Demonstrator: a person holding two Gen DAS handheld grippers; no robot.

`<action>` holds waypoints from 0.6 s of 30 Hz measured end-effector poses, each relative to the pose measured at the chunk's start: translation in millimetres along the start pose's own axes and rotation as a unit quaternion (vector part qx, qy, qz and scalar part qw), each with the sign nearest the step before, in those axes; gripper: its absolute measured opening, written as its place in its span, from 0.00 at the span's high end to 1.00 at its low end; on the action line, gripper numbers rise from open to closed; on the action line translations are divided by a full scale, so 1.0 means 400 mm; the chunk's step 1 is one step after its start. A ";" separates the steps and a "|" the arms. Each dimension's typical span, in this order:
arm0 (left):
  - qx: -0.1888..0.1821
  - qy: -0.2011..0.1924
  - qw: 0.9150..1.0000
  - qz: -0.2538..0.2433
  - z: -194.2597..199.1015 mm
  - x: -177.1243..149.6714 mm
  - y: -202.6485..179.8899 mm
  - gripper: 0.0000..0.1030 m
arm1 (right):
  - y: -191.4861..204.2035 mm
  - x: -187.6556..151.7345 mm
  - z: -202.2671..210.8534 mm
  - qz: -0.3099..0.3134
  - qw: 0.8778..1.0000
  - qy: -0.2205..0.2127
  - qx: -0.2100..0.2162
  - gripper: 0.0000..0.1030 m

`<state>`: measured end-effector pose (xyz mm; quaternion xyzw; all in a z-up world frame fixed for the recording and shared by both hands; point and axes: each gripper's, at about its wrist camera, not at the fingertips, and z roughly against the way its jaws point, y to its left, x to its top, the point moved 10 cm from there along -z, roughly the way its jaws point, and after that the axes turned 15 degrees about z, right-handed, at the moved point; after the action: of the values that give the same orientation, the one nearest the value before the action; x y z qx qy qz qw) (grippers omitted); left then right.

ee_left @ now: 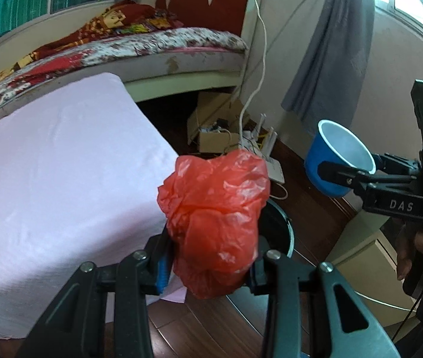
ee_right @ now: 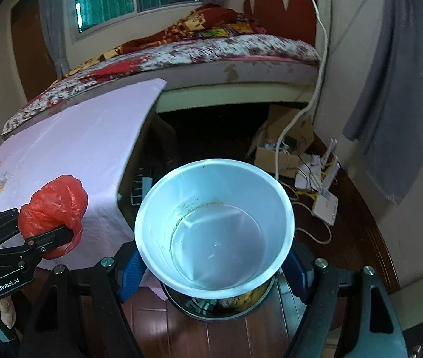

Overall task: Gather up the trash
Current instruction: 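Carry the red bag and blue cup over the black bin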

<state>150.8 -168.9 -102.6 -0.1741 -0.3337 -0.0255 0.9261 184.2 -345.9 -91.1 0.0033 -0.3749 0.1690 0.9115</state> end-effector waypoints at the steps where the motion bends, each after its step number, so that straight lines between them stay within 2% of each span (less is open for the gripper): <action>1: -0.001 0.002 1.000 -0.001 -0.005 -0.004 -0.005 0.62 | -0.007 -0.011 -0.001 -0.002 1.000 0.003 -0.001 0.22; 10: -0.005 0.032 0.999 -0.010 -0.054 -0.035 -0.051 0.62 | -0.043 -0.084 -0.007 -0.002 1.000 0.022 -0.005 0.22; 18: -0.006 0.065 0.998 -0.001 -0.107 -0.075 -0.063 0.62 | -0.060 -0.165 -0.059 -0.007 0.998 0.056 0.003 0.22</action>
<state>149.4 -209.3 -144.5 -0.1771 -0.2732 -0.0398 0.9447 164.0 -385.6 -150.5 -0.0009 -0.3230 0.1634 0.9322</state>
